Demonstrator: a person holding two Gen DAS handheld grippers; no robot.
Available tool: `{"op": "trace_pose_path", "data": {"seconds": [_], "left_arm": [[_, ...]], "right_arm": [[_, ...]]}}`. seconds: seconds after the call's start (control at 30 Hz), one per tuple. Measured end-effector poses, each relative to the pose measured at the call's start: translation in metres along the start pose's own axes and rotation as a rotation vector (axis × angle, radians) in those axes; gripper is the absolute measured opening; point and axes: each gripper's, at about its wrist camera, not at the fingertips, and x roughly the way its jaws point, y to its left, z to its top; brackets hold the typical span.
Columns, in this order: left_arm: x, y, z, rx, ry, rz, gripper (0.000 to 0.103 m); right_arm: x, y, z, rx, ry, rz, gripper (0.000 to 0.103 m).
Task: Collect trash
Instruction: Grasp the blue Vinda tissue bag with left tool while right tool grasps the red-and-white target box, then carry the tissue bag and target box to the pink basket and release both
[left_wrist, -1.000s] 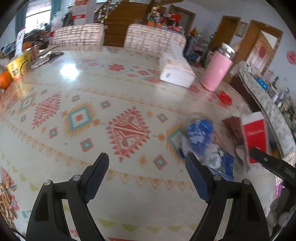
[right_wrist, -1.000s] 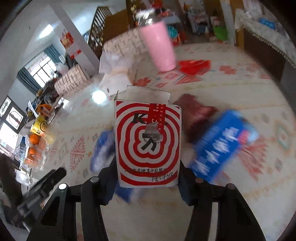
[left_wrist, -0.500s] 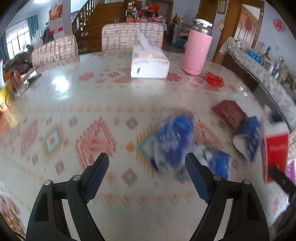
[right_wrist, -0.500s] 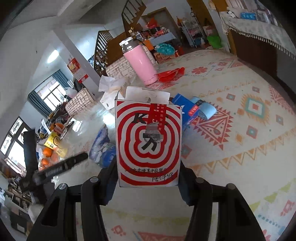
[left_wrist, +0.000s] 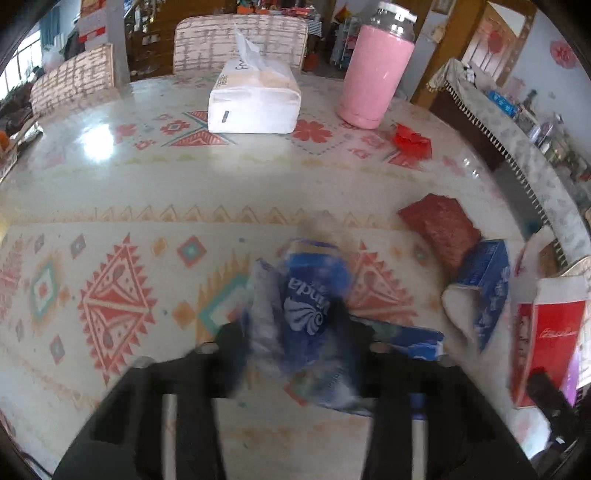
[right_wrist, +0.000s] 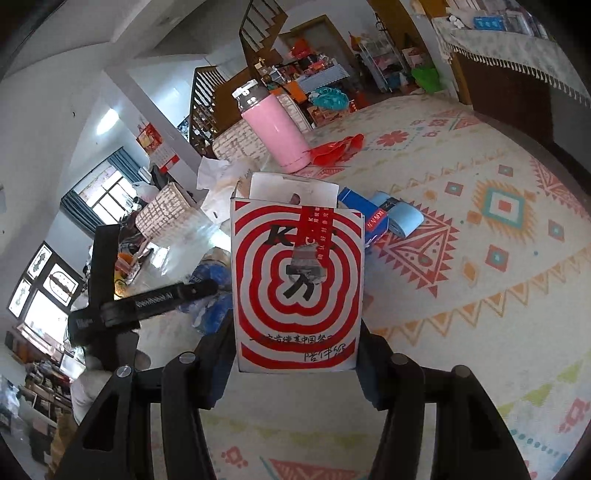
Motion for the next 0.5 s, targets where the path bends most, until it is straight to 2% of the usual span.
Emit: {"op": "trace_pose_path", "data": {"seconds": [0.23, 0.33, 0.5], "left_arm": [[-0.059, -0.006, -0.017, 0.024, -0.094, 0.007, 0.029], [-0.095, -0.011, -0.037, 0.063, -0.137, -0.001, 0.030], [-0.135, -0.029, -0.068, 0.138, -0.169, 0.001, 0.030]], "right_arm": [[-0.004, 0.006, -0.002, -0.028, -0.012, -0.001, 0.062], [-0.004, 0.008, -0.003, -0.036, -0.018, -0.009, 0.062], [-0.005, 0.011, -0.007, -0.051, -0.024, -0.039, 0.062]]}}
